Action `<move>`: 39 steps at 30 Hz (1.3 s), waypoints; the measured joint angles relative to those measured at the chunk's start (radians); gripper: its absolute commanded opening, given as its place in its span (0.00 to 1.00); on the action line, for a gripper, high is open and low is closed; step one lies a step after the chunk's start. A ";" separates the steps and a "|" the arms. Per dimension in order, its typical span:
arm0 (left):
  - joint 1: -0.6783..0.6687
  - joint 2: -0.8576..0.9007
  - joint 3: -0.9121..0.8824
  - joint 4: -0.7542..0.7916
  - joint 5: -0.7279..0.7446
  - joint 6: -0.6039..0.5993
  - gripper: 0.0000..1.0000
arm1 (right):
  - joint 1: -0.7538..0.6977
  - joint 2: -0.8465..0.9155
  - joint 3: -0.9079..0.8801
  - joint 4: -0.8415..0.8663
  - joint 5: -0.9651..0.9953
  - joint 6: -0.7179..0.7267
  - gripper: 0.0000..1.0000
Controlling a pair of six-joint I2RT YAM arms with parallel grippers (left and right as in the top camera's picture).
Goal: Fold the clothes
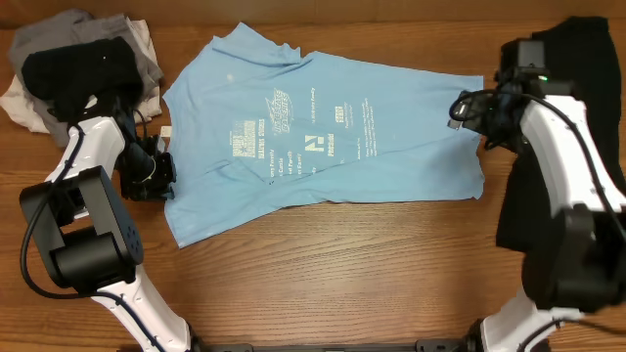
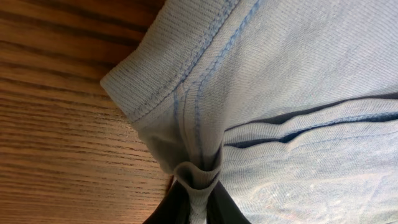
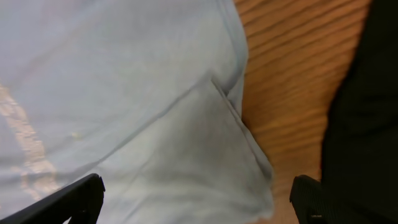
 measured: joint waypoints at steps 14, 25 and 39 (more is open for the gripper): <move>0.000 0.000 0.000 0.000 -0.003 0.000 0.14 | 0.000 0.184 -0.001 0.119 0.000 -0.083 0.81; 0.000 0.000 0.000 0.000 -0.003 0.000 0.14 | 0.000 0.247 -0.002 0.209 0.001 -0.094 0.67; 0.000 0.000 0.000 0.000 -0.003 0.000 0.14 | 0.000 0.261 -0.002 0.246 0.008 -0.118 0.59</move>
